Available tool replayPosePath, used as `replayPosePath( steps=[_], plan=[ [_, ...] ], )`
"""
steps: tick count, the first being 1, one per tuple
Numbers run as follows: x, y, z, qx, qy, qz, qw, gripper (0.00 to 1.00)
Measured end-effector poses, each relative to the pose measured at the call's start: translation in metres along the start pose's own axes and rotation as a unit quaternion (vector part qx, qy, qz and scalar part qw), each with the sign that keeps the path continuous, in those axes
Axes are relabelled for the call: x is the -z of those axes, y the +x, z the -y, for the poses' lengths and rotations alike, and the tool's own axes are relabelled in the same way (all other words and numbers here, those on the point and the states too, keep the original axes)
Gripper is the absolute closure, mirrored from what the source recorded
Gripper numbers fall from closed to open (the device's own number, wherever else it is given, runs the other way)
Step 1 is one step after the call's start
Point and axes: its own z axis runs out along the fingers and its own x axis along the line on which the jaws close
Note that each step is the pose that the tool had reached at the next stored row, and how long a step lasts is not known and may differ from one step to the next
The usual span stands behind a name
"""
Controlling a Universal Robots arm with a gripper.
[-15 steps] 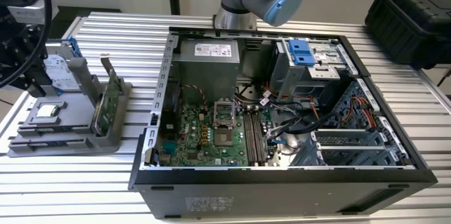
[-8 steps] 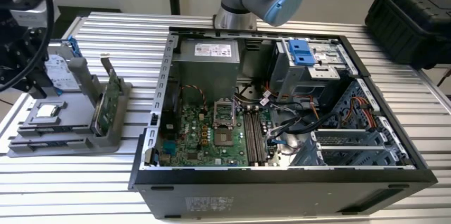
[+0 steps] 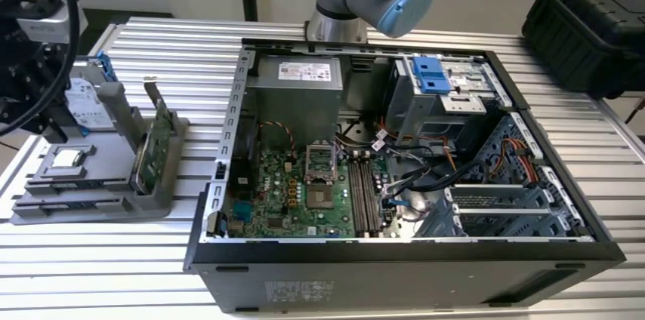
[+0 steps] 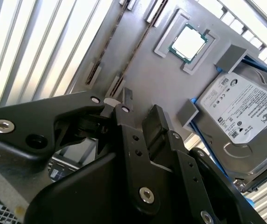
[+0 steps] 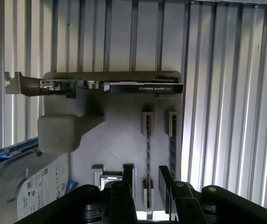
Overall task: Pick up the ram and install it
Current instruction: 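Pick up the ram and move it above insertion slot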
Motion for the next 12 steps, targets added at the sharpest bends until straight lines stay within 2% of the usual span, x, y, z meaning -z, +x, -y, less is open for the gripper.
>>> replayPosePath(
  steps=[12],
  plan=[
    [-0.0074, -0.0086, 0.0001, 0.0, 0.0028, -0.0001, 1.0, 0.0]
  ],
)
